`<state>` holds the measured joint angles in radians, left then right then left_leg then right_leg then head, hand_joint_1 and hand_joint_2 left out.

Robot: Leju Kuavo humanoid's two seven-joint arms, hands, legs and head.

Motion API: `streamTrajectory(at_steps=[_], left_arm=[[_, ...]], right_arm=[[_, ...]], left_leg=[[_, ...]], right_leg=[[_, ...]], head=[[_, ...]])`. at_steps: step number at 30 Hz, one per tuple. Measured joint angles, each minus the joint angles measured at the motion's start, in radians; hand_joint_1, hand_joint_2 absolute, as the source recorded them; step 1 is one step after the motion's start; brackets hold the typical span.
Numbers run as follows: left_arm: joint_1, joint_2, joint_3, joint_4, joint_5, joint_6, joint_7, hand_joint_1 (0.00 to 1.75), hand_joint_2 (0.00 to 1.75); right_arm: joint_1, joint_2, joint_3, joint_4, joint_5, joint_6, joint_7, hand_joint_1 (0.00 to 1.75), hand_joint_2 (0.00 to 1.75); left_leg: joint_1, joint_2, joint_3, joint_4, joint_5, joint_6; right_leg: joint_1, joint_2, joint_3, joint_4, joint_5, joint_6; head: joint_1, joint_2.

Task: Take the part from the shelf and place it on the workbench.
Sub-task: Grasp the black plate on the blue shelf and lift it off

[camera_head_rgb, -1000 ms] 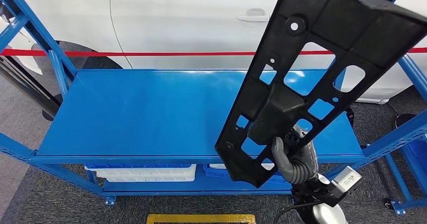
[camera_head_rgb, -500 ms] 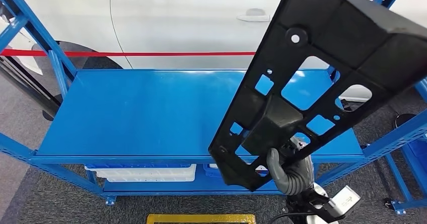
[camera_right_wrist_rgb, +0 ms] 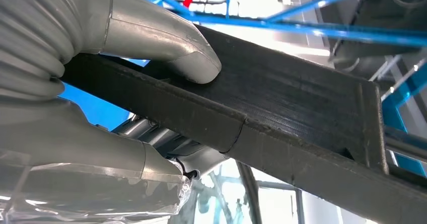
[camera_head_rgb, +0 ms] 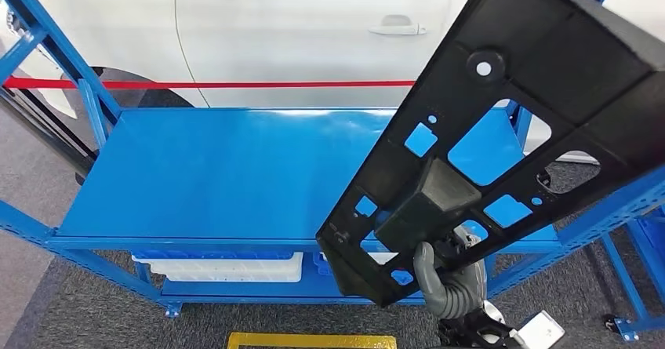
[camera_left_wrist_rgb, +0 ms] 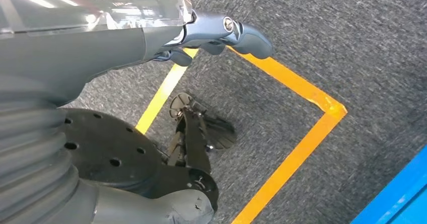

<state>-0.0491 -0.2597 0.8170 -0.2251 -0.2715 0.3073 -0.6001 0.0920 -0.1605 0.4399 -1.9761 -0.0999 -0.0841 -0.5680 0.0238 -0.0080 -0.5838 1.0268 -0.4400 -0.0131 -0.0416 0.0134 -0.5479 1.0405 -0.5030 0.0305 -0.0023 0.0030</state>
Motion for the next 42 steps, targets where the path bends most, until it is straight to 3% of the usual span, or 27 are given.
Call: streamTrajectory(at_steps=[2, 3, 6, 7, 8, 9, 10, 12, 13, 14, 17, 19, 21, 22, 23, 24, 26, 28, 29, 32, 33, 35, 37, 38, 39, 40, 42], left_arm=[[0.001, 0.000, 0.002, 0.000, 0.000, 0.004, 0.004, 0.00, 1.75], [0.001, 0.000, 0.002, 0.000, 0.000, 0.005, 0.004, 0.00, 1.75], [-0.001, 0.000, 0.005, 0.000, -0.001, 0.010, 0.009, 0.00, 1.75], [-0.002, 0.000, 0.006, 0.000, -0.002, 0.014, 0.011, 0.00, 1.75], [-0.002, 0.000, 0.007, 0.000, -0.003, 0.018, 0.012, 0.00, 1.75], [-0.002, 0.000, 0.008, 0.000, -0.004, 0.021, 0.014, 0.00, 1.75], [-0.002, 0.000, 0.008, 0.000, -0.005, 0.023, 0.015, 0.00, 1.75], [-0.005, 0.002, 0.008, 0.000, -0.008, 0.024, 0.016, 0.00, 1.75], [-0.006, 0.002, 0.008, 0.000, -0.009, 0.025, 0.017, 0.00, 1.75], [-0.007, 0.003, 0.008, 0.000, -0.011, 0.025, 0.018, 0.00, 1.75], [-0.007, 0.003, 0.009, 0.001, -0.012, 0.026, 0.020, 0.00, 1.75], [-0.007, 0.002, 0.009, 0.001, -0.013, 0.025, 0.020, 0.00, 1.75], [-0.007, 0.002, 0.009, 0.001, -0.015, 0.022, 0.021, 0.00, 1.75], [-0.007, 0.002, 0.009, 0.001, -0.015, 0.022, 0.021, 0.00, 1.75], [-0.006, 0.001, 0.009, 0.001, -0.015, 0.021, 0.022, 0.00, 1.75], [-0.006, 0.001, 0.009, 0.001, -0.015, 0.021, 0.022, 0.00, 1.75], [-0.006, 0.001, 0.009, 0.001, -0.015, 0.022, 0.022, 0.00, 1.75], [-0.007, 0.000, 0.009, 0.001, -0.015, 0.024, 0.022, 0.00, 1.75], [-0.007, 0.000, 0.010, 0.001, -0.015, 0.025, 0.022, 0.00, 1.75], [-0.004, 0.000, 0.014, 0.001, -0.012, 0.032, 0.020, 0.00, 1.75], [-0.003, 0.000, 0.016, 0.001, -0.010, 0.035, 0.020, 0.00, 1.75], [-0.002, 0.000, 0.019, 0.001, -0.010, 0.040, 0.022, 0.00, 1.75], [-0.001, 0.000, 0.021, 0.001, -0.013, 0.041, 0.026, 0.00, 1.75], [-0.002, 0.000, 0.022, 0.001, -0.015, 0.041, 0.028, 0.00, 1.75], [-0.002, 0.000, 0.023, 0.001, -0.018, 0.041, 0.030, 0.00, 1.75], [-0.002, 0.000, 0.023, 0.001, -0.021, 0.042, 0.032, 0.00, 1.75], [-0.004, 0.000, 0.023, 0.001, -0.024, 0.042, 0.034, 0.00, 1.75]], right_arm=[[0.000, 0.006, 0.001, 0.001, -0.001, 0.000, 0.000, 1.75, 1.75], [0.000, 0.009, 0.001, 0.001, -0.002, 0.000, -0.001, 1.75, 1.75], [0.001, 0.015, 0.004, 0.002, -0.002, 0.002, -0.001, 1.75, 1.75], [0.001, 0.017, 0.005, 0.003, -0.002, 0.002, -0.001, 1.75, 1.75], [0.002, 0.018, 0.007, 0.004, -0.002, 0.002, -0.001, 1.75, 1.75], [0.003, 0.019, 0.008, 0.004, -0.002, 0.002, -0.002, 1.75, 1.75], [0.004, 0.019, 0.010, 0.005, -0.001, 0.002, -0.002, 1.75, 1.75], [0.005, 0.022, 0.012, 0.005, -0.001, 0.002, -0.004, 1.75, 1.75], [0.005, 0.024, 0.013, 0.005, 0.000, 0.002, -0.005, 1.75, 1.75], [0.006, 0.026, 0.014, 0.005, 0.001, 0.002, -0.007, 1.75, 1.75], [0.009, 0.031, 0.016, 0.006, 0.002, 0.000, -0.009, 1.75, 1.75], [0.015, 0.032, 0.016, 0.007, 0.001, -0.005, -0.013, 1.75, 1.75], [0.026, 0.033, 0.016, 0.008, 0.000, -0.014, -0.020, 1.75, 1.75], [0.033, 0.034, 0.016, 0.009, 0.000, -0.018, -0.024, 1.75, 1.75], [0.039, 0.035, 0.016, 0.010, 0.000, -0.021, -0.026, 1.75, 1.75], [0.043, 0.035, 0.016, 0.010, 0.000, -0.021, -0.028, 1.75, 1.75], [0.048, 0.036, 0.016, 0.010, 0.001, -0.025, -0.031, 1.75, 1.75], [0.055, 0.042, 0.015, 0.010, 0.008, -0.038, -0.037, 1.75, 1.75], [0.062, 0.046, 0.014, 0.009, 0.014, -0.048, -0.042, 1.75, 1.75], [0.091, 0.065, 0.009, 0.008, 0.036, -0.078, -0.064, 1.75, 1.75], [0.099, 0.072, 0.008, 0.007, 0.041, -0.085, -0.069, 1.75, 1.75], [0.113, 0.083, 0.006, 0.003, 0.047, -0.095, -0.076, 1.75, 1.75], [0.127, 0.092, 0.001, -0.001, 0.050, -0.103, -0.078, 1.75, 1.75], [0.133, 0.095, -0.003, -0.003, 0.051, -0.107, -0.079, 1.75, 1.75], [0.138, 0.096, -0.008, -0.003, 0.051, -0.110, -0.079, 1.75, 1.75], [0.141, 0.097, -0.013, -0.004, 0.051, -0.112, -0.079, 1.75, 1.75], [0.146, 0.100, -0.021, -0.006, 0.051, -0.112, -0.079, 1.75, 1.75]], left_leg=[[0.003, 0.000, -0.010, 0.010, -0.007, -0.012], [0.005, 0.001, -0.020, 0.032, -0.030, -0.014], [0.004, 0.003, -0.078, 0.201, -0.152, -0.014], [0.002, 0.003, -0.090, 0.252, -0.178, -0.012], [0.000, 0.003, -0.088, 0.276, -0.185, -0.008], [-0.003, 0.003, -0.066, 0.262, -0.172, -0.001], [-0.008, 0.003, -0.026, 0.211, -0.147, 0.008], [-0.020, 0.004, 0.067, 0.071, -0.109, 0.030], [-0.026, 0.005, 0.097, 0.020, -0.099, 0.037], [-0.031, 0.005, 0.109, -0.007, -0.097, 0.040], [-0.033, 0.008, 0.103, -0.031, -0.073, 0.046], [-0.027, 0.013, 0.092, -0.047, -0.046, 0.057], [-0.027, 0.016, 0.070, -0.048, -0.025, 0.063], [-0.027, 0.016, 0.056, -0.045, -0.016, 0.063], [-0.026, 0.017, 0.042, -0.040, -0.009, 0.061], [-0.025, 0.017, 0.026, -0.035, -0.002, 0.058], [-0.022, 0.018, -0.001, -0.018, 0.008, 0.051], [-0.023, 0.017, -0.022, -0.001, 0.014, 0.041], [-0.024, 0.016, -0.028, 0.005, 0.018, 0.035], [-0.023, 0.014, -0.037, 0.009, 0.031, 0.014], [-0.021, 0.013, -0.045, 0.017, 0.019, 0.007], [-0.017, 0.012, -0.074, 0.085, -0.056, -0.003], [-0.016, 0.012, -0.107, 0.208, -0.148, -0.008], [-0.016, 0.012, -0.111, 0.257, -0.168, -0.009], [-0.016, 0.012, -0.101, 0.278, -0.163, -0.008], [-0.016, 0.012, -0.074, 0.265, -0.141, -0.005], [-0.018, 0.012, 0.029, 0.145, -0.096, 0.005]], right_leg=[[0.000, -0.002, -0.011, 0.000, 0.003, -0.019], [0.001, -0.004, -0.018, -0.001, 0.009, -0.029], [0.011, -0.011, -0.044, -0.001, 0.028, -0.050], [0.017, -0.013, -0.053, -0.001, 0.035, -0.054], [0.023, -0.014, -0.062, 0.000, 0.041, -0.056], [0.028, -0.014, -0.070, 0.001, 0.047, -0.058], [0.032, -0.014, -0.076, 0.002, 0.052, -0.058], [0.038, -0.015, -0.085, 0.004, 0.064, -0.056], [0.037, -0.016, -0.087, 0.003, 0.070, -0.052], [0.035, -0.018, -0.088, 0.001, 0.076, -0.047], [0.031, -0.019, -0.091, -0.003, 0.090, -0.027], [0.032, -0.016, -0.106, 0.036, 0.038, -0.018], [0.028, -0.014, -0.137, 0.143, -0.057, -0.011], [0.026, -0.014, -0.150, 0.200, -0.088, -0.007], [0.024, -0.014, -0.153, 0.239, -0.097, -0.003], [0.021, -0.014, -0.138, 0.244, -0.084, 0.001], [0.014, -0.015, -0.058, 0.151, -0.035, 0.006], [0.015, -0.014, 0.024, 0.029, -0.023, 0.002], [0.017, -0.012, 0.042, -0.003, -0.028, -0.005], [0.021, -0.010, 0.031, -0.015, -0.020, -0.033], [0.020, -0.011, 0.023, -0.015, -0.010, -0.042], [0.019, -0.014, 0.001, -0.018, 0.011, -0.057], [0.022, -0.015, -0.027, -0.016, 0.032, -0.061], [0.023, -0.016, -0.041, -0.016, 0.042, -0.061], [0.025, -0.016, -0.056, -0.015, 0.053, -0.061], [0.026, -0.016, -0.069, -0.014, 0.063, -0.059], [0.027, -0.015, -0.090, -0.012, 0.082, -0.054]], head=[[-0.002, 0.000], [-0.003, 0.000], [-0.008, 0.000], [-0.008, 0.000], [-0.008, 0.000], [-0.008, 0.000], [-0.008, 0.000], [-0.007, 0.000], [-0.007, 0.000], [-0.007, 0.000], [-0.008, 0.000], [-0.005, 0.000], [-0.002, 0.000], [-0.001, 0.000], [-0.001, 0.000], [-0.001, 0.000], [0.000, 0.000], [0.000, 0.000], [0.001, 0.000], [0.002, 0.000], [0.001, 0.000], [-0.001, 0.000], [-0.003, 0.000], [-0.003, 0.000], [-0.003, 0.000], [-0.003, 0.000], [-0.003, 0.000]])
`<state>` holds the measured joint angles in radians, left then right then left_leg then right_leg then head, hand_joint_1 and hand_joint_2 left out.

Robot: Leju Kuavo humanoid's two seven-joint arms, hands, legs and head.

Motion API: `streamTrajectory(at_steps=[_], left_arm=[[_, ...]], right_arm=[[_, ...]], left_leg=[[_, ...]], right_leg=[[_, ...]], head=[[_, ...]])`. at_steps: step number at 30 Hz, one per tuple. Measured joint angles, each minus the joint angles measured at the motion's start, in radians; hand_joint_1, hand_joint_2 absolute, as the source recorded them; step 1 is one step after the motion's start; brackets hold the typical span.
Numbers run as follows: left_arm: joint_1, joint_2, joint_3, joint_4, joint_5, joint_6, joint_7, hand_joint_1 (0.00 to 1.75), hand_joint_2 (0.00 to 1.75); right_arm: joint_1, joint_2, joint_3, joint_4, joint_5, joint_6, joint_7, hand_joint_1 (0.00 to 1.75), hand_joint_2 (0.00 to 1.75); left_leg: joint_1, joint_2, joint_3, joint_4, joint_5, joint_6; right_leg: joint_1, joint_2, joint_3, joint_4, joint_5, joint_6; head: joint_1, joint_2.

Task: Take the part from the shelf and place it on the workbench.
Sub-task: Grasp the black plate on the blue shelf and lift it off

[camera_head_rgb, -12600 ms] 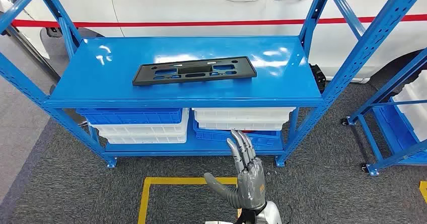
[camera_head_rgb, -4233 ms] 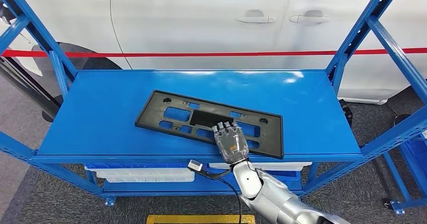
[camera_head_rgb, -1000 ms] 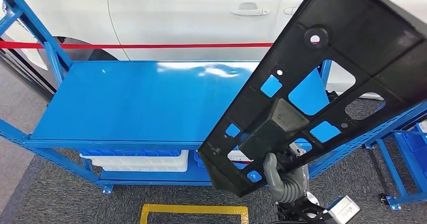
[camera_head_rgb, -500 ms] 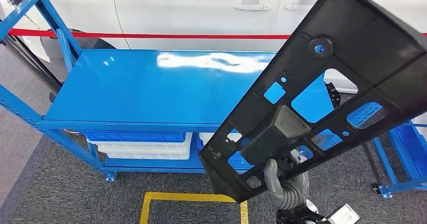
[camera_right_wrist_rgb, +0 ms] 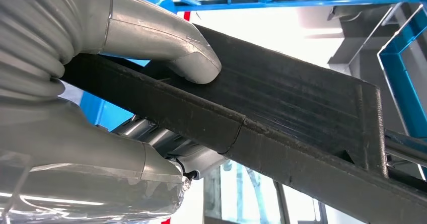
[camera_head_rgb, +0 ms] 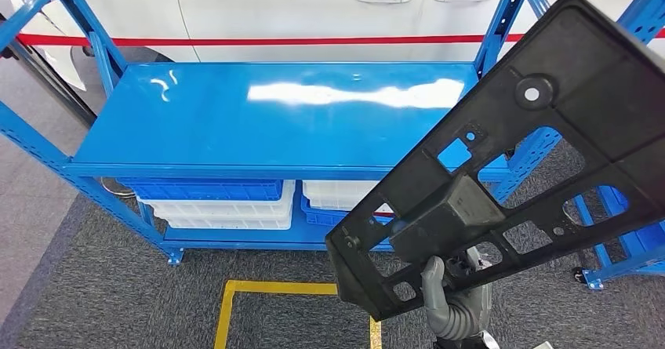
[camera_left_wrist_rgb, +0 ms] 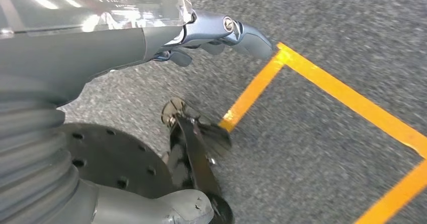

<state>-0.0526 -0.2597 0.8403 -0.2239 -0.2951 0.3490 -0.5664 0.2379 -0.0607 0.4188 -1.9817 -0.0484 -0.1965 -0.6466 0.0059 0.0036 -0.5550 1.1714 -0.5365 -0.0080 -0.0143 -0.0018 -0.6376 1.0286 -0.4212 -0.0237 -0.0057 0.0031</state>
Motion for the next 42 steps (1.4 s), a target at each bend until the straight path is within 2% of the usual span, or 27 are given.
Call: streamTrajectory(at_steps=[2, 3, 6, 7, 10, 11, 12, 14, 15, 17, 18, 19, 21, 22, 24, 26, 27, 28, 30, 32, 33, 34, 36, 37, 38, 41, 42], left_arm=[[-0.003, 0.000, 0.000, 0.000, -0.001, 0.000, 0.000, 0.00, 1.75], [-0.004, 0.000, 0.000, 0.000, -0.002, 0.000, 0.000, 0.00, 1.75], [-0.003, -0.001, 0.000, 0.000, -0.007, 0.000, 0.001, 0.00, 1.75], [-0.003, -0.001, 0.000, 0.000, -0.009, -0.001, 0.001, 0.00, 1.75], [-0.001, -0.001, 0.000, 0.000, -0.015, -0.012, 0.001, 0.00, 1.75], [0.000, 0.000, 0.000, 0.000, -0.016, -0.016, 0.001, 0.00, 1.75], [0.000, 0.000, 0.000, 0.000, -0.018, -0.020, 0.001, 0.00, 1.75], [0.001, 0.001, 0.000, 0.000, -0.019, -0.023, 0.001, 0.00, 1.75], [0.001, 0.001, 0.000, 0.000, -0.019, -0.023, 0.001, 0.00, 1.75], [0.001, 0.001, 0.000, 0.000, -0.019, -0.026, 0.001, 0.00, 1.75], [0.001, 0.001, 0.000, 0.000, -0.020, -0.027, 0.001, 0.00, 1.75], [0.001, 0.001, 0.000, 0.000, -0.020, -0.029, 0.001, 0.00, 1.75], [0.003, 0.002, 0.000, 0.000, -0.021, -0.033, 0.002, 0.00, 1.75], [0.004, 0.003, 0.000, 0.000, -0.021, -0.035, 0.002, 0.00, 1.75], [0.006, 0.005, 0.000, 0.000, -0.021, -0.036, 0.002, 0.00, 1.75], [0.007, 0.006, 0.000, 0.000, -0.021, -0.037, 0.003, 0.00, 1.75], [0.007, 0.006, 0.000, 0.000, -0.021, -0.037, 0.003, 0.00, 1.75], [0.007, 0.006, 0.000, 0.000, -0.022, -0.037, 0.003, 0.00, 1.75], [0.007, 0.007, 0.000, 0.000, -0.021, -0.037, 0.003, 0.00, 1.75], [0.005, 0.008, 0.001, 0.000, -0.020, -0.038, 0.003, 0.00, 1.75], [0.005, 0.009, 0.001, 0.000, -0.018, -0.038, 0.002, 0.00, 1.75], [0.006, 0.009, 0.002, 0.000, -0.015, -0.039, 0.002, 0.00, 1.75], [0.007, 0.010, 0.006, 0.000, -0.008, -0.040, 0.002, 0.00, 1.75], [0.007, 0.010, 0.009, 0.000, -0.005, -0.041, 0.003, 0.00, 1.75], [0.007, 0.011, 0.011, 0.000, -0.002, -0.042, 0.003, 0.00, 1.75], [0.007, 0.015, 0.017, 0.000, 0.002, -0.047, 0.005, 0.00, 1.75], [0.007, 0.016, 0.018, 0.000, 0.002, -0.050, 0.006, 0.00, 1.75]], right_arm=[[0.003, 0.003, -0.005, -0.003, 0.000, 0.000, 0.000, 1.75, 1.75], [0.004, 0.004, -0.008, -0.005, 0.000, 0.000, 0.000, 1.75, 1.75], [0.007, 0.005, -0.016, -0.007, -0.001, -0.002, 0.002, 1.75, 1.75], [0.008, 0.006, -0.020, -0.007, -0.001, -0.003, 0.003, 1.75, 1.75], [0.009, 0.006, -0.030, -0.007, -0.003, -0.008, 0.007, 1.75, 1.75], [0.009, 0.006, -0.034, -0.007, -0.005, -0.009, 0.008, 1.75, 1.75], [0.009, 0.006, -0.037, -0.007, -0.006, -0.009, 0.008, 1.75, 1.75], [0.008, 0.006, -0.040, -0.007, -0.007, -0.010, 0.009, 1.75, 1.75], [0.008, 0.006, -0.041, -0.007, -0.007, -0.009, 0.010, 1.75, 1.75], [0.004, 0.006, -0.043, -0.008, -0.008, -0.009, 0.011, 1.75, 1.75], [0.002, 0.006, -0.045, -0.009, -0.008, -0.009, 0.012, 1.75, 1.75], [0.000, 0.006, -0.047, -0.010, -0.009, -0.009, 0.013, 1.75, 1.75], [-0.002, 0.007, -0.051, -0.010, -0.009, -0.009, 0.016, 1.75, 1.75], [-0.004, 0.008, -0.052, -0.010, -0.009, -0.009, 0.017, 1.75, 1.75], [-0.005, 0.010, -0.052, -0.010, -0.009, -0.009, 0.018, 1.75, 1.75], [-0.005, 0.011, -0.053, -0.010, -0.009, -0.009, 0.019, 1.75, 1.75], [-0.005, 0.011, -0.053, -0.010, -0.009, -0.009, 0.019, 1.75, 1.75], [-0.005, 0.012, -0.053, -0.010, -0.009, -0.009, 0.019, 1.75, 1.75], [-0.005, 0.012, -0.053, -0.010, -0.009, -0.009, 0.020, 1.75, 1.75], [-0.005, 0.013, -0.053, -0.010, -0.008, -0.009, 0.020, 1.75, 1.75], [-0.005, 0.013, -0.053, -0.010, -0.007, -0.008, 0.020, 1.75, 1.75], [-0.006, 0.015, -0.053, -0.010, -0.004, -0.006, 0.020, 1.75, 1.75], [-0.007, 0.019, -0.051, -0.009, 0.004, -0.001, 0.020, 1.75, 1.75], [-0.009, 0.021, -0.048, -0.008, 0.008, 0.000, 0.020, 1.75, 1.75], [-0.012, 0.023, -0.044, -0.006, 0.012, 0.001, 0.021, 1.75, 1.75], [-0.032, 0.031, -0.028, 0.013, 0.021, 0.002, 0.036, 1.75, 1.75], [-0.042, 0.034, -0.022, 0.024, 0.022, 0.002, 0.042, 1.75, 1.75]], left_leg=[[-0.005, -0.001, 0.094, -0.137, 0.000, 0.011], [-0.009, -0.002, 0.114, -0.173, -0.008, 0.016], [-0.010, 0.001, 0.103, -0.191, 0.015, 0.034], [-0.008, 0.003, 0.093, -0.195, 0.028, 0.043], [-0.009, 0.008, 0.050, -0.196, 0.066, 0.059], [-0.011, 0.009, 0.033, -0.194, 0.077, 0.059], [-0.012, 0.009, 0.016, -0.190, 0.088, 0.059], [-0.013, 0.010, -0.018, -0.178, 0.106, 0.055], [-0.013, 0.009, -0.034, -0.170, 0.113, 0.053], [-0.016, 0.008, -0.057, -0.153, 0.124, 0.045], [-0.016, 0.008, -0.063, -0.147, 0.130, 0.040], [-0.016, 0.008, -0.067, -0.145, 0.136, 0.034], [-0.015, 0.005, -0.073, -0.141, 0.141, 0.021], [-0.014, 0.003, -0.082, -0.128, 0.122, 0.014], [-0.008, 0.001, -0.109, -0.049, 0.036, 0.003], [-0.003, 0.001, -0.133, 0.073, -0.044, -0.007], [-0.001, 0.001, -0.134, 0.114, -0.052, -0.010], [0.001, 0.001, -0.119, 0.125, -0.038, -0.012], [0.004, 0.001, -0.039, 0.041, 0.018, -0.011], [0.002, -0.001, 0.058, -0.099, 0.025, -0.004], [0.000, -0.002, 0.086, -0.148, 0.016, 0.001], [-0.003, -0.003, 0.096, -0.171, 0.007, 0.007], [-0.003, -0.001, 0.086, -0.179, 0.021, 0.022], [-0.002, 0.001, 0.079, -0.182, 0.031, 0.030], [-0.001, 0.004, 0.069, -0.185, 0.043, 0.038], [-0.006, 0.009, 0.028, -0.184, 0.076, 0.052], [-0.008, 0.010, 0.013, -0.182, 0.087, 0.053]], right_leg=[[0.001, 0.000, -0.010, 0.000, 0.018, 0.010], [0.000, -0.001, -0.011, -0.002, 0.027, 0.017], [-0.003, -0.001, -0.015, -0.006, 0.037, 0.036], [-0.003, 0.000, -0.023, 0.009, 0.012, 0.040], [-0.006, 0.002, -0.067, 0.165, -0.137, 0.051], [-0.006, 0.002, -0.077, 0.226, -0.165, 0.054], [-0.006, 0.002, -0.076, 0.265, -0.165, 0.056], [-0.006, 0.002, -0.030, 0.255, -0.115, 0.055], [-0.006, 0.001, 0.021, 0.200, -0.093, 0.052], [-0.002, 0.001, 0.125, 0.061, -0.101, 0.043], [0.002, 0.001, 0.161, 0.007, -0.116, 0.036], [0.005, 0.002, 0.174, -0.019, -0.127, 0.030], [0.004, 0.000, 0.164, -0.029, -0.114, 0.016], [0.001, -0.002, 0.155, -0.031, -0.103, 0.007], [-0.002, -0.006, 0.130, -0.033, -0.079, -0.006], [-0.001, -0.007, 0.101, -0.031, -0.057, -0.007], [-0.001, -0.007, 0.085, -0.029, -0.047, -0.006], [-0.001, -0.008, 0.070, -0.026, -0.037, -0.004], [-0.002, -0.009, 0.042, -0.017, -0.020, 0.002], [0.000, -0.009, 0.023, -0.008, -0.007, 0.012], [0.000, -0.009, 0.019, -0.006, 0.000, 0.018], [0.000, -0.009, 0.017, -0.006, 0.008, 0.025], [-0.002, -0.010, 0.015, -0.008, 0.019, 0.038], [-0.003, -0.008, 0.009, 0.000, 0.006, 0.043], [-0.003, -0.007, -0.001, 0.026, -0.027, 0.046], [-0.006, -0.004, -0.047, 0.191, -0.167, 0.054], [-0.006, -0.004, -0.052, 0.238, -0.181, 0.055]], head=[[0.001, 0.000], [-0.002, 0.000], [-0.008, 0.000], [-0.007, 0.000], [-0.002, 0.000], [-0.001, 0.000], [-0.001, 0.000], [0.000, 0.000], [0.001, 0.000], [0.000, 0.000], [0.001, 0.000], [0.001, 0.000], [0.003, 0.000], [0.003, 0.000], [-0.001, 0.000], [-0.004, 0.000], [-0.004, 0.000], [-0.004, 0.000], [-0.004, 0.000], [-0.003, 0.000], [-0.004, 0.000], [-0.005, 0.000], [-0.007, 0.000], [-0.007, 0.000], [-0.005, 0.000], [0.001, 0.000], [0.001, 0.000]])
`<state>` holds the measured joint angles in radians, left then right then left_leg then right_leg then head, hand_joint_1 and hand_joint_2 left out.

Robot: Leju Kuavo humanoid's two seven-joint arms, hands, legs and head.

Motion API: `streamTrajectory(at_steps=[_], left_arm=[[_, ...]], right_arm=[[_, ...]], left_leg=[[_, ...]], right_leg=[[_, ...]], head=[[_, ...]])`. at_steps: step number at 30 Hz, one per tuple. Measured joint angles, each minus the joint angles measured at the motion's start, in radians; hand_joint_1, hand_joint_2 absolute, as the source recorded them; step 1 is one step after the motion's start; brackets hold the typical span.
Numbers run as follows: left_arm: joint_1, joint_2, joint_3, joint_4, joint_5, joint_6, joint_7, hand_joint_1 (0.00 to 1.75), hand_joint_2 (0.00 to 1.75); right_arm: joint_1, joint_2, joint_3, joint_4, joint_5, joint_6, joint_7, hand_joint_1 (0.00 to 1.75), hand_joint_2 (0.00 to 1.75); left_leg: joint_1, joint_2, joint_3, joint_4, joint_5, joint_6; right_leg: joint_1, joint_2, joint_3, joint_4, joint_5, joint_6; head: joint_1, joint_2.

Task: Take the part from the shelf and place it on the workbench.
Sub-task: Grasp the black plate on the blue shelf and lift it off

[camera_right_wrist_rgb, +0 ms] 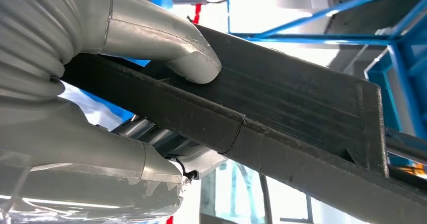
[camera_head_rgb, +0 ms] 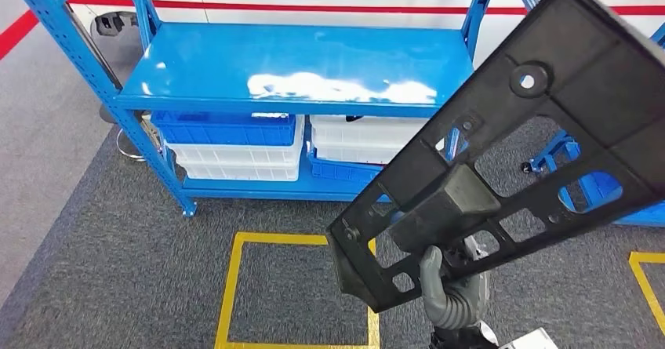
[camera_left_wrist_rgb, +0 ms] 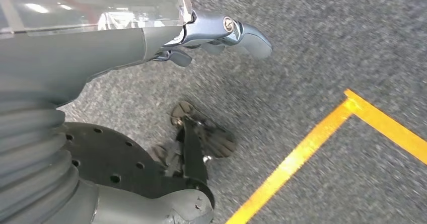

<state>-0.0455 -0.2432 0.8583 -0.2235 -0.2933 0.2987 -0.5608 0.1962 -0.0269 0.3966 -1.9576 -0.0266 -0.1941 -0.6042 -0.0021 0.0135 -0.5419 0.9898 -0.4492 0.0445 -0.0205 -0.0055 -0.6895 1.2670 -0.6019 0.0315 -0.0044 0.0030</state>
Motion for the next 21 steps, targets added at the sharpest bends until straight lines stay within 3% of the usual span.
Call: streamTrajectory(at_steps=[1, 2, 4, 6, 8, 10, 12, 14, 15, 16, 17, 19, 21], left_arm=[[0.000, 0.001, 0.001, 0.000, -0.001, -0.003, 0.001, 0.00, 1.75], [0.000, 0.003, 0.002, 0.000, -0.004, -0.005, 0.001, 0.00, 1.75], [0.000, 0.005, 0.002, 0.000, -0.013, -0.006, 0.001, 0.00, 1.75], [-0.001, 0.006, 0.002, 0.000, -0.022, -0.006, 0.000, 0.00, 1.75], [0.000, 0.007, 0.002, 0.000, -0.029, -0.004, -0.002, 0.00, 1.75], [0.002, 0.008, 0.002, 0.000, -0.040, 0.001, -0.004, 0.00, 1.75], [0.005, 0.008, 0.000, 0.000, -0.051, 0.007, -0.005, 0.00, 1.75], [0.006, 0.008, -0.002, 0.000, -0.060, 0.009, -0.006, 0.00, 1.75], [0.006, 0.008, -0.003, 0.000, -0.063, 0.010, -0.007, 0.00, 1.75], [0.006, 0.008, -0.003, 0.000, -0.065, 0.010, -0.008, 0.00, 1.75], [0.006, 0.008, -0.004, 0.000, -0.066, 0.009, -0.008, 0.00, 1.75], [0.005, 0.008, -0.006, 0.000, -0.068, 0.008, -0.009, 0.00, 1.75], [0.003, 0.008, -0.008, 0.000, -0.072, 0.003, -0.010, 0.00, 1.75]], right_arm=[[-0.010, 0.003, 0.006, 0.013, 0.000, 0.000, 0.006, 1.75, 1.75], [-0.019, 0.006, 0.012, 0.026, 0.000, 0.000, 0.012, 1.75, 1.75], [-0.035, 0.012, 0.023, 0.050, 0.001, -0.003, 0.020, 1.75, 1.75], [-0.044, 0.016, 0.030, 0.062, 0.001, -0.011, 0.022, 1.75, 1.75], [-0.044, 0.017, 0.033, 0.066, 0.000, -0.024, 0.018, 1.75, 1.75], [-0.034, 0.018, 0.030, 0.062, -0.002, -0.039, 0.009, 1.75, 1.75], [-0.015, 0.017, 0.022, 0.048, -0.004, -0.053, 0.003, 1.75, 1.75], [0.003, 0.017, 0.010, 0.028, -0.005, -0.065, 0.000, 1.75, 1.75], [0.011, 0.016, 0.003, 0.021, -0.005, -0.068, -0.001, 1.75, 1.75], [0.017, 0.016, -0.003, 0.016, -0.006, -0.070, -0.001, 1.75, 1.75], [0.022, 0.016, -0.007, 0.011, -0.006, -0.071, -0.002, 1.75, 1.75], [0.030, 0.016, -0.014, 0.002, -0.006, -0.072, -0.002, 1.75, 1.75], [0.035, 0.016, -0.019, -0.008, -0.006, -0.073, -0.003, 1.75, 1.75]], left_leg=[[-0.002, 0.000, -0.016, 0.003, 0.011, -0.001], [-0.003, 0.000, -0.032, 0.006, 0.021, -0.002], [-0.005, 0.000, -0.063, 0.018, 0.038, -0.006], [-0.007, -0.002, -0.083, 0.029, 0.052, -0.015], [-0.006, -0.003, -0.092, 0.031, 0.068, -0.026], [-0.004, -0.005, -0.101, 0.036, 0.069, -0.038], [0.000, -0.008, -0.124, 0.098, -0.002, -0.050], [0.005, -0.009, -0.153, 0.220, -0.103, -0.059], [0.006, -0.009, -0.159, 0.275, -0.128, -0.062], [0.008, -0.009, -0.153, 0.305, -0.128, -0.064], [0.009, -0.009, -0.131, 0.301, -0.109, -0.064], [0.010, -0.009, -0.040, 0.199, -0.063, -0.062], [0.007, -0.011, 0.053, 0.065, -0.064, -0.055]], right_leg=[[0.000, 0.000, 0.007, 0.023, 0.010, 0.000], [0.000, 0.000, 0.031, 0.012, 0.039, -0.001], [0.002, 0.000, 0.116, -0.087, 0.085, -0.009], [0.008, 0.000, 0.198, -0.209, 0.073, -0.020], [0.015, 0.001, 0.221, -0.262, 0.059, -0.029], [0.012, -0.002, 0.209, -0.269, 0.076, -0.042], [0.007, -0.006, 0.187, -0.273, 0.100, -0.055], [0.008, -0.007, 0.159, -0.271, 0.122, -0.061], [0.009, -0.007, 0.143, -0.269, 0.133, -0.060], [0.009, -0.007, 0.127, -0.266, 0.144, -0.059], [0.008, -0.007, 0.111, -0.263, 0.154, -0.057], [0.008, -0.006, 0.082, -0.253, 0.171, -0.051], [0.009, -0.006, 0.065, -0.245, 0.185, -0.040]], head=[[0.000, 0.000], [0.000, 0.000], [0.000, 0.000], [-0.001, 0.000], [0.000, 0.000], [0.002, 0.000], [0.000, 0.000], [-0.004, 0.000], [-0.004, 0.000], [-0.004, 0.000], [-0.004, 0.000], [-0.004, 0.000], [-0.004, 0.000]])
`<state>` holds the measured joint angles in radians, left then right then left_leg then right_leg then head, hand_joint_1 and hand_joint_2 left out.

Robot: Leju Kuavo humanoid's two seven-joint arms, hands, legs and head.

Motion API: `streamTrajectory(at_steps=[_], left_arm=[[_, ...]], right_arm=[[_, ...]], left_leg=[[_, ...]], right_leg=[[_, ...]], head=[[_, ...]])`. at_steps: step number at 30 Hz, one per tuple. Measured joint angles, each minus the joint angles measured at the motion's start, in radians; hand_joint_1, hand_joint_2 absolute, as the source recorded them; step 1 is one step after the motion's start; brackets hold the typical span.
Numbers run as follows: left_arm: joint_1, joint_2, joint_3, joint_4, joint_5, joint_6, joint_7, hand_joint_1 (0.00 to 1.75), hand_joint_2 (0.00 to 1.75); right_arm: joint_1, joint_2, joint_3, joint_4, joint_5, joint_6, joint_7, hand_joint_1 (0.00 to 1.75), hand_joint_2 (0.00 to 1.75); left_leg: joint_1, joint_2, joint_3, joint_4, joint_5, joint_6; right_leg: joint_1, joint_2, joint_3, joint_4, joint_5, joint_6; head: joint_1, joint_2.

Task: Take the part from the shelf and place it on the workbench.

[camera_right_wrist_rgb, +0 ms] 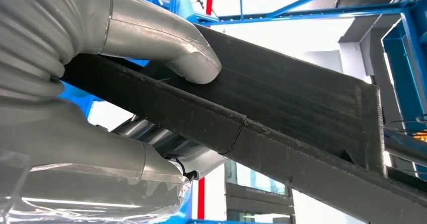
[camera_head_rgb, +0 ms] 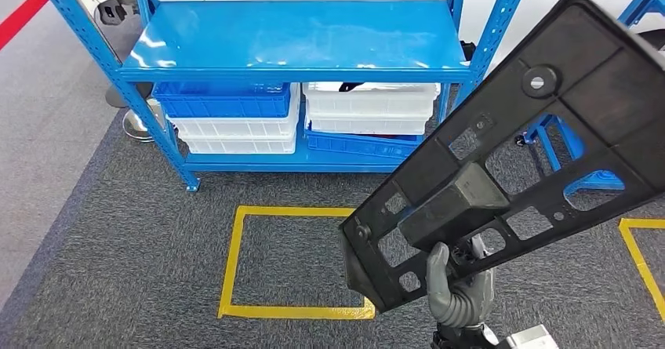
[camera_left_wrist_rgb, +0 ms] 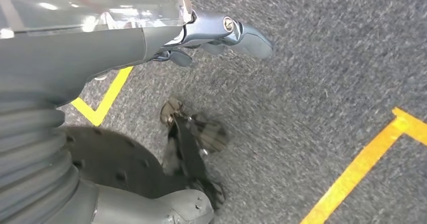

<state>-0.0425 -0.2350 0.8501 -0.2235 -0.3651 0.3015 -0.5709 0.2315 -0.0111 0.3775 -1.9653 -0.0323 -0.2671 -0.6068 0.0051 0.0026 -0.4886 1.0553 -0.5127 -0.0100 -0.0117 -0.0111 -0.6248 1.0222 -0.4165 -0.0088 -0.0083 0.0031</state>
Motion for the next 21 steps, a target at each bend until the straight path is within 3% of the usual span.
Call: streamTrajectory(at_steps=[2, 4, 5, 6, 8, 9, 10, 11, 12, 13, 15, 16, 17, 19, 20, 21], left_arm=[[0.000, 0.000, -0.002, 0.000, -0.003, -0.007, -0.001, 0.00, 1.75], [0.002, -0.001, -0.003, 0.000, -0.005, -0.012, -0.002, 0.00, 1.75], [0.002, -0.001, -0.003, 0.000, -0.005, -0.013, -0.002, 0.00, 1.75], [0.002, -0.001, -0.003, 0.001, -0.005, -0.013, -0.002, 0.00, 1.75], [0.002, -0.001, -0.003, 0.001, -0.005, -0.016, -0.001, 0.00, 1.75], [0.002, -0.001, -0.003, 0.001, -0.006, -0.018, -0.001, 0.00, 1.75], [0.002, -0.001, -0.003, 0.001, -0.006, -0.020, -0.001, 0.00, 1.75], [0.003, -0.001, -0.003, 0.001, -0.006, -0.021, 0.000, 0.00, 1.75], [0.003, -0.001, -0.003, 0.001, -0.006, -0.022, 0.000, 0.00, 1.75], [0.003, -0.001, -0.003, 0.001, -0.006, -0.023, 0.000, 0.00, 1.75], [0.003, -0.001, -0.003, 0.001, -0.006, -0.024, 0.001, 0.00, 1.75], [0.003, -0.001, -0.003, 0.001, -0.006, -0.024, 0.002, 0.00, 1.75], [0.003, -0.001, -0.003, 0.001, -0.006, -0.024, 0.003, 0.00, 1.75], [0.005, 0.000, -0.003, 0.001, -0.006, -0.024, 0.006, 0.00, 1.75], [0.006, 0.000, -0.002, 0.001, -0.006, -0.024, 0.007, 0.00, 1.75], [0.007, 0.001, -0.002, 0.001, -0.006, -0.023, 0.008, 0.00, 1.75]], right_arm=[[0.003, 0.000, -0.003, -0.008, 0.000, -0.001, -0.001, 1.75, 1.75], [0.008, 0.000, -0.006, -0.014, 0.000, -0.002, -0.002, 1.75, 1.75], [0.011, 0.000, -0.008, -0.017, 0.000, -0.004, -0.002, 1.75, 1.75], [0.014, 0.000, -0.010, -0.019, 0.000, -0.006, -0.002, 1.75, 1.75], [0.017, -0.001, -0.014, -0.021, 0.000, -0.011, -0.002, 1.75, 1.75], [0.019, -0.001, -0.015, -0.021, 0.000, -0.012, -0.002, 1.75, 1.75], [0.021, -0.002, -0.016, -0.021, 0.000, -0.014, -0.002, 1.75, 1.75], [0.022, -0.002, -0.017, -0.021, 0.000, -0.014, -0.002, 1.75, 1.75], [0.023, -0.002, -0.018, -0.021, 0.000, -0.014, -0.002, 1.75, 1.75], [0.024, -0.002, -0.018, -0.021, 0.000, -0.014, -0.002, 1.75, 1.75], [0.024, -0.002, -0.019, -0.026, 0.001, -0.014, -0.002, 1.75, 1.75], [0.024, -0.002, -0.019, -0.029, 0.001, -0.014, -0.003, 1.75, 1.75], [0.024, -0.002, -0.020, -0.032, 0.001, -0.014, -0.004, 1.75, 1.75], [0.025, -0.001, -0.020, -0.035, 0.000, -0.014, -0.005, 1.75, 1.75], [0.025, -0.001, -0.021, -0.035, 0.000, -0.014, -0.005, 1.75, 1.75], [0.026, -0.001, -0.021, -0.035, -0.001, -0.013, -0.005, 1.75, 1.75]], left_leg=[[-0.006, -0.001, 0.028, -0.056, -0.014, 0.009], [-0.005, 0.002, 0.016, -0.063, 0.003, 0.024], [-0.004, 0.004, 0.007, -0.066, 0.015, 0.032], [-0.003, 0.007, -0.005, -0.069, 0.028, 0.040], [-0.005, 0.010, -0.034, -0.067, 0.052, 0.049], [-0.007, 0.011, -0.050, -0.066, 0.064, 0.050], [-0.009, 0.011, -0.067, -0.064, 0.075, 0.050], [-0.011, 0.012, -0.082, -0.061, 0.086, 0.049], [-0.012, 0.012, -0.098, -0.058, 0.096, 0.048], [-0.012, 0.011, -0.113, -0.054, 0.104, 0.046], [-0.015, 0.010, -0.135, -0.045, 0.119, 0.039], [-0.015, 0.010, -0.140, -0.043, 0.126, 0.035], [-0.014, 0.010, -0.143, -0.043, 0.135, 0.029], [-0.012, 0.008, -0.149, -0.044, 0.147, 0.018], [-0.011, 0.006, -0.157, -0.036, 0.136, 0.012], [-0.010, 0.005, -0.167, -0.011, 0.105, 0.006]], right_leg=[[0.000, -0.001, -0.005, 0.000, 0.016, 0.013], [-0.002, 0.000, -0.009, 0.000, 0.022, 0.026], [-0.004, 0.002, -0.016, 0.013, 0.002, 0.031], [-0.005, 0.004, -0.028, 0.044, -0.037, 0.035], [-0.006, 0.006, -0.061, 0.159, -0.142, 0.039], [-0.007, 0.006, -0.073, 0.221, -0.176, 0.041], [-0.007, 0.006, -0.075, 0.263, -0.185, 0.041], [-0.006, 0.006, -0.064, 0.279, -0.172, 0.041], [-0.005, 0.006, -0.033, 0.254, -0.144, 0.038], [-0.004, 0.006, 0.016, 0.196, -0.118, 0.033], [0.003, 0.006, 0.122, 0.048, -0.110, 0.021], [0.007, 0.006, 0.152, -0.002, -0.118, 0.017], [0.011, 0.007, 0.162, -0.026, -0.125, 0.014], [0.010, 0.005, 0.151, -0.035, -0.110, 0.005], [0.008, 0.003, 0.143, -0.037, -0.100, -0.002], [0.005, 0.001, 0.134, -0.040, -0.089, -0.009]], head=[[-0.002, 0.000], [-0.004, 0.000], [-0.002, 0.000], [0.000, 0.000], [0.005, 0.000], [0.006, 0.000], [0.006, 0.000], [0.006, 0.000], [0.007, 0.000], [0.007, 0.000], [0.006, 0.000], [0.007, 0.000], [0.009, 0.000], [0.015, 0.000], [0.017, 0.000], [0.016, 0.000]])
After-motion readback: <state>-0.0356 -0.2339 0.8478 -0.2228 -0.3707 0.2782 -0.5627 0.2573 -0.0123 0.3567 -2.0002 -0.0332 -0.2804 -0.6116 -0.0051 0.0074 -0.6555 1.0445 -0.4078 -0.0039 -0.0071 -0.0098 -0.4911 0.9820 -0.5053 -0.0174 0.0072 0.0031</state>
